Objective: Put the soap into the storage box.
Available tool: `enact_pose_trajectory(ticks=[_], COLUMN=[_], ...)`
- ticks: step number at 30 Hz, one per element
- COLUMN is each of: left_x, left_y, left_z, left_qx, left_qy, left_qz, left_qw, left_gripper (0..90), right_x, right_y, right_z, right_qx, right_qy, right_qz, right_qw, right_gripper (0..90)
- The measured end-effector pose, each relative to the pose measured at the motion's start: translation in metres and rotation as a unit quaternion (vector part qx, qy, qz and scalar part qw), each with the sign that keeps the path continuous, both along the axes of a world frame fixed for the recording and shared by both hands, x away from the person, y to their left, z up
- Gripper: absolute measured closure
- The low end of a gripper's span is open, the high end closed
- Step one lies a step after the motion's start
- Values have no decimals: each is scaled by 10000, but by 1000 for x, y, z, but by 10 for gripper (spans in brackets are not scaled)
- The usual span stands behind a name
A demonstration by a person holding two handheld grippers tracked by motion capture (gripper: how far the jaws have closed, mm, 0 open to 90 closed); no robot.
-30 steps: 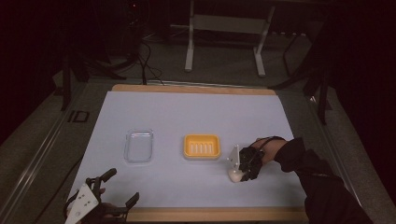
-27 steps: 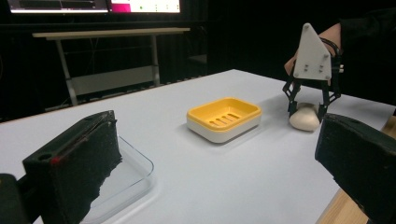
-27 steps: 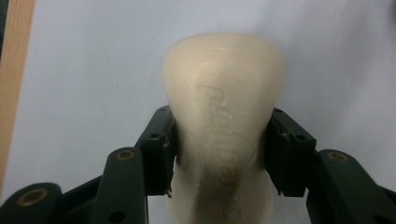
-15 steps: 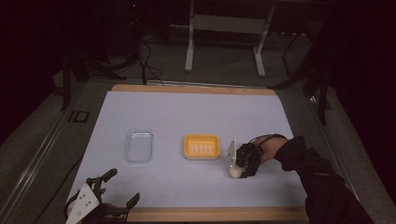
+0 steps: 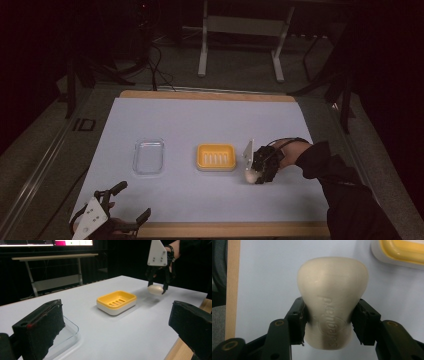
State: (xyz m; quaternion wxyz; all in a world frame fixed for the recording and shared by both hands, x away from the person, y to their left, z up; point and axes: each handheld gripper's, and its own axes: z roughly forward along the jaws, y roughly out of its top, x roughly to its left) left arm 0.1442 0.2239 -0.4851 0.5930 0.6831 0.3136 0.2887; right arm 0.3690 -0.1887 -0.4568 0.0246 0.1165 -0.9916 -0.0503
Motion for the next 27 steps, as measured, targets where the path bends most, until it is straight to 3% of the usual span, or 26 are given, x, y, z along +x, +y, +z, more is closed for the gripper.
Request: enact_pose_trajectory(ticks=[16,27], left_x=[3,4], left_y=[-3,-4], left_z=[-1,-2], left_qx=[12,-15], left_qy=[66,57], left_qz=[-204,-300], left_qw=[9998,9995], left_gripper=[1,1], right_x=[14,17], right_y=[-2,4], right_z=[24,48], right_qx=[80,235], right_qy=[-118,-202], right_qz=[-486,-464], right_qw=[9987,9984], right_gripper=[493,493])
